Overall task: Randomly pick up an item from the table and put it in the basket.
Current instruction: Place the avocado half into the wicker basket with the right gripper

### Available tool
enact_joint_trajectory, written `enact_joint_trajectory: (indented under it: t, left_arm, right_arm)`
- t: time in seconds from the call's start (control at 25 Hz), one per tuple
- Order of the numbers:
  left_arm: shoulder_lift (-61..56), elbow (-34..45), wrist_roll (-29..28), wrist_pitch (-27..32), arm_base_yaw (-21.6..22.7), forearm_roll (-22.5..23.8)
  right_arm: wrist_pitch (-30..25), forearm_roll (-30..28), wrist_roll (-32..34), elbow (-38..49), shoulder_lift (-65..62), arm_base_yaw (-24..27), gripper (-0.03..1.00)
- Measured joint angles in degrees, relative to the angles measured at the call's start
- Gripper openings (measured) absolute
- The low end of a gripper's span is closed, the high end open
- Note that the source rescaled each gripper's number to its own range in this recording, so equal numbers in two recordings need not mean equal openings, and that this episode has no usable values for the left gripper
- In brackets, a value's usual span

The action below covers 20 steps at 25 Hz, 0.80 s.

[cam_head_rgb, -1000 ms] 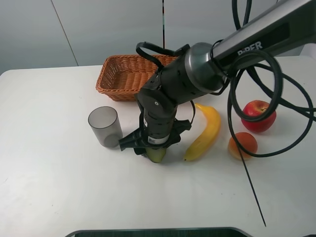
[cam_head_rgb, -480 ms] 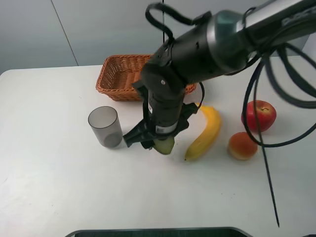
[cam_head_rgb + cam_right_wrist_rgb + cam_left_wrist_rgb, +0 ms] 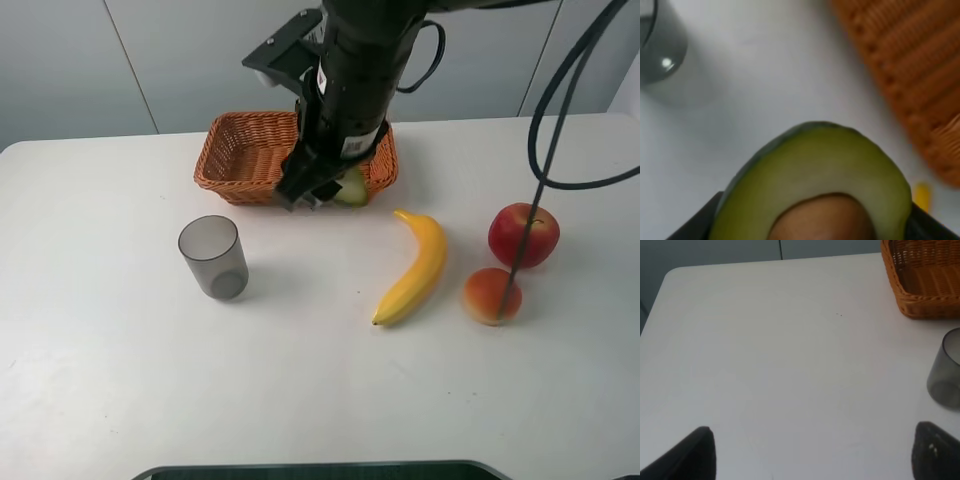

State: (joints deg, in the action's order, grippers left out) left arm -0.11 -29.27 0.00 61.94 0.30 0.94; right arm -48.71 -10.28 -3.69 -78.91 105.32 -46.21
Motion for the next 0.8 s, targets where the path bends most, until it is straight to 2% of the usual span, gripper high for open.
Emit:
enact_joint_trajectory:
  t: [0.2,0.32,0.52,0.8]
  left_arm:
    - [0.0,0.0,0.0,0.0,0.0,0.0]
    - [0.0,0.0,0.3,0.0,0.0,0.0]
    - [0.0,0.0,0.3,0.0,0.0,0.0]
    - [0.0,0.0,0.0,0.0,0.0,0.0]
  right_arm:
    - [5.9,-3.0,-9.7,-2.6,2.1,3.1,0.05]
    - [10.2,-5.5,-13.1,-3.5,4.5,4.7,0.05]
    - [18.5,-9.0,-13.9,-4.0,8.8,6.3,0.05]
    - [24.6,-17.4,-14.1,-4.0,13.8,7.3,0.05]
